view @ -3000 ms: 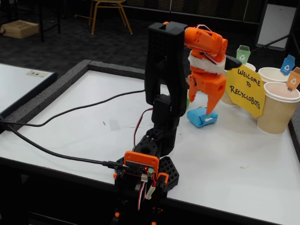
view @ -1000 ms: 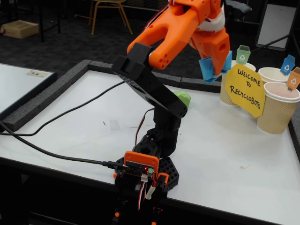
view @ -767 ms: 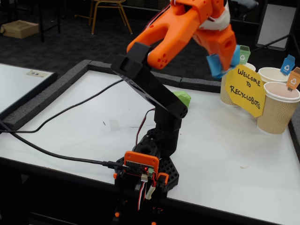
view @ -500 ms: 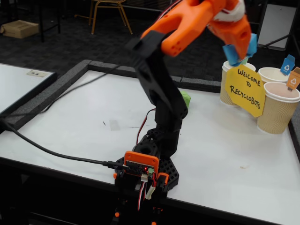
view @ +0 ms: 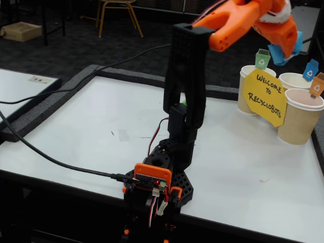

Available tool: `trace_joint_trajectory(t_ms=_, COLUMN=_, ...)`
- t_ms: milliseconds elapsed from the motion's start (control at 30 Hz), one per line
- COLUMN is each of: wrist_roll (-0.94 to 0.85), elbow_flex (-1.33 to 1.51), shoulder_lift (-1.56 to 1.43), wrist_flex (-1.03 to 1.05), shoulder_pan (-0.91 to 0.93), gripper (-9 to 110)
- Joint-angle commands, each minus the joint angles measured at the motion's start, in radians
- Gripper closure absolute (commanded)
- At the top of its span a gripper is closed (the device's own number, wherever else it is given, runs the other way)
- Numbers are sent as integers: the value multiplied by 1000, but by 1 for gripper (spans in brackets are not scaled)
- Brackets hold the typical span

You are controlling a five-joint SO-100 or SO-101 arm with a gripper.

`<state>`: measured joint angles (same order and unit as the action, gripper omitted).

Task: Sort rubbish by color.

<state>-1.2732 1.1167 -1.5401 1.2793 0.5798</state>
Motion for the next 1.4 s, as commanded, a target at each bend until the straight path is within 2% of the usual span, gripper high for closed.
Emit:
trace_joint_trajectory(t_ms=0, wrist_roll=0, elbow_flex=-235, shoulder_lift=43, wrist_flex=-61, shoulder_pan=34, gripper=101)
trace_joint_trajectory(t_ms=200, wrist_roll=0, elbow_flex=-337, shoulder_lift=163, wrist_flex=-107, shoulder_pan=37, gripper=101)
trace_joint_trajectory(t_ms=933, wrist_roll=0, elbow_flex=-379, shoulder_lift=334, wrist_flex=-298, shoulder_pan=41, gripper=101)
trace_joint_trajectory(t_ms=1167, wrist_roll=0, elbow_flex=-380, shoulder_lift=334, wrist_flex=-299, shoulder_pan=46, gripper=85)
trace_joint_trajectory(t_ms=1367, wrist_roll=0, elbow_flex=-380, shoulder_lift=334, wrist_flex=-290, shoulder_pan=48, gripper=82)
